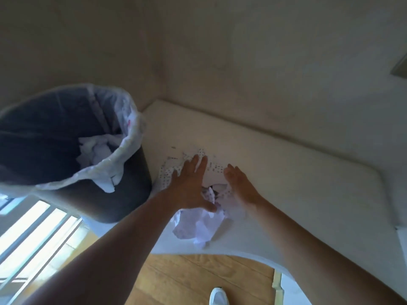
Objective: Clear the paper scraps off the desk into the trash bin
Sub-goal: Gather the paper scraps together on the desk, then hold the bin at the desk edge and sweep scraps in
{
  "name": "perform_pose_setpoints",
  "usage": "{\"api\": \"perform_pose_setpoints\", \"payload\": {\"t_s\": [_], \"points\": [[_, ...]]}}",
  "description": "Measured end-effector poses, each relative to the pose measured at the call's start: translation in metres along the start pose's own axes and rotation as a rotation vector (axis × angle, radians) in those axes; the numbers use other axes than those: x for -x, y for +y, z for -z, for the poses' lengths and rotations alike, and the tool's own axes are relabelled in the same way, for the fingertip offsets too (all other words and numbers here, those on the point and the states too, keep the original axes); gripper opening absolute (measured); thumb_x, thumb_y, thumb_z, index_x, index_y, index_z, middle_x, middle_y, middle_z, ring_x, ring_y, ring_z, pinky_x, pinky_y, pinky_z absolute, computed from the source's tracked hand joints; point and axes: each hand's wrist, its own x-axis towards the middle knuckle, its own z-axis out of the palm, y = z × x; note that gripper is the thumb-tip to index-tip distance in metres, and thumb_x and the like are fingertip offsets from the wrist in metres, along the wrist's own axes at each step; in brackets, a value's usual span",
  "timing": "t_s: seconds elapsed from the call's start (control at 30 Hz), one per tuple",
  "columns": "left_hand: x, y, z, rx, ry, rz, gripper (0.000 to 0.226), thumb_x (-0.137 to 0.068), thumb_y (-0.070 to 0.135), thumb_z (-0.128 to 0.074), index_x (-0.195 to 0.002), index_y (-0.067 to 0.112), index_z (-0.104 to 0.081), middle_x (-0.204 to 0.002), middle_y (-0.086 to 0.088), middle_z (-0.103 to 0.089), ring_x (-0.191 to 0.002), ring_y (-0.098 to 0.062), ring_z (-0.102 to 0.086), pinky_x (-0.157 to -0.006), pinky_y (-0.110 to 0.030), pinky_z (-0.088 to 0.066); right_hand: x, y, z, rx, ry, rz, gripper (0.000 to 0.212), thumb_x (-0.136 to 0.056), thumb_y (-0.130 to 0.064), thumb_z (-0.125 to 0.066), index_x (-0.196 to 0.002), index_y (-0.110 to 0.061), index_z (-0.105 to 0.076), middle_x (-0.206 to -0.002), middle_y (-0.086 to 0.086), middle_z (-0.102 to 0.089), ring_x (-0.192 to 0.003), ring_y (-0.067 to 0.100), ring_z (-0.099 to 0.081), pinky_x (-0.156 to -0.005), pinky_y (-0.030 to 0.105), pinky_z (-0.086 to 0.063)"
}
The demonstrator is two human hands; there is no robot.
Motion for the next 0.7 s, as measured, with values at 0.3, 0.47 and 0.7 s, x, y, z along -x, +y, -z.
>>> {"api": "perform_pose_setpoints", "payload": {"t_s": [0.3, 0.47, 0.7], "points": [[0.047, 0.041, 0.124, 0.951, 0.292, 0.269, 0.067, -0.089, 0.019, -0.068, -0.147, 0.008, -0.037, -0.134, -0.015, -0.059, -0.107, -0.024, -0.060, -0.073, -0.027, -0.049, 0.018, -0.132, 0.013, -0.179, 0.044, 0.194, 0.056, -0.099, -0.045, -0.039, -0.149, -0.021, -0.033, -0.157, -0.002, -0.032, -0.143, 0.015, -0.031, -0.120, 0.041, -0.023], [0.108, 0.023, 0.196, 1.221, 0.527, 0.266, 0.052, -0.087, 0.013, -0.069, -0.136, 0.007, -0.050, -0.111, -0.019, -0.068, -0.094, -0.030, -0.065, -0.084, -0.045, -0.052, 0.041, -0.208, 0.002, -0.232, -0.020, 0.242, 0.049, -0.092, -0.049, -0.050, -0.132, -0.022, -0.054, -0.133, 0.002, -0.055, -0.124, 0.021, -0.052, -0.100, 0.040, -0.040], [0.199, -0.082, 0.229, 0.853, 1.032, 0.631, 0.011, -0.073, 0.013, -0.068, -0.083, 0.014, -0.073, -0.077, -0.010, -0.069, -0.079, -0.030, -0.068, -0.078, -0.042, -0.059, 0.039, -0.273, -0.048, 0.132, -0.088, 0.453, 0.039, -0.093, -0.036, -0.047, -0.094, -0.001, -0.065, -0.096, 0.020, -0.069, -0.086, 0.029, -0.064, -0.084, 0.043, -0.050]]}}
